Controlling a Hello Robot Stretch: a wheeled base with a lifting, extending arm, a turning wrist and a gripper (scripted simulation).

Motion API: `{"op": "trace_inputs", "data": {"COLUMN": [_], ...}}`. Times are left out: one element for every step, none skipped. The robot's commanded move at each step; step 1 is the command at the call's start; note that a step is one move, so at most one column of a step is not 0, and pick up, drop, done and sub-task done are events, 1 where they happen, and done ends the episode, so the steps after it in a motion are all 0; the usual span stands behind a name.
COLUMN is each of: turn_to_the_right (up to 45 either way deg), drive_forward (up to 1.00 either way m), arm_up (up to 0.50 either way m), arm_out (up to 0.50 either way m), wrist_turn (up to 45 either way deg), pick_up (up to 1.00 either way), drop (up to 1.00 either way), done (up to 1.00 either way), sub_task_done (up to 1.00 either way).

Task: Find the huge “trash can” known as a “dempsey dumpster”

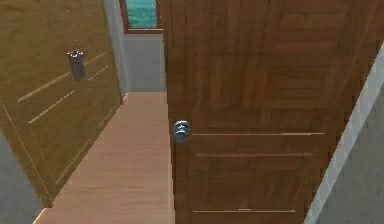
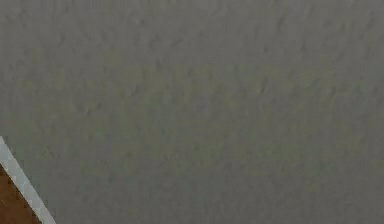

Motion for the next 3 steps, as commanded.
{"op": "trace_inputs", "data": {"turn_to_the_right": [0.0, -42.0, 0.0], "drive_forward": [0.35, 0.00, 0.65], "arm_up": [0.00, 0.00, 0.00], "arm_out": [0.00, 0.00, 0.00], "wrist_turn": [0.0, 0.0, 0.0], "pick_up": [0.00, 0.00, 0.00], "drop": [0.00, 0.00, 0.00], "done": [0.00, 0.00, 0.00], "sub_task_done": [0.00, 0.00, 0.00]}}
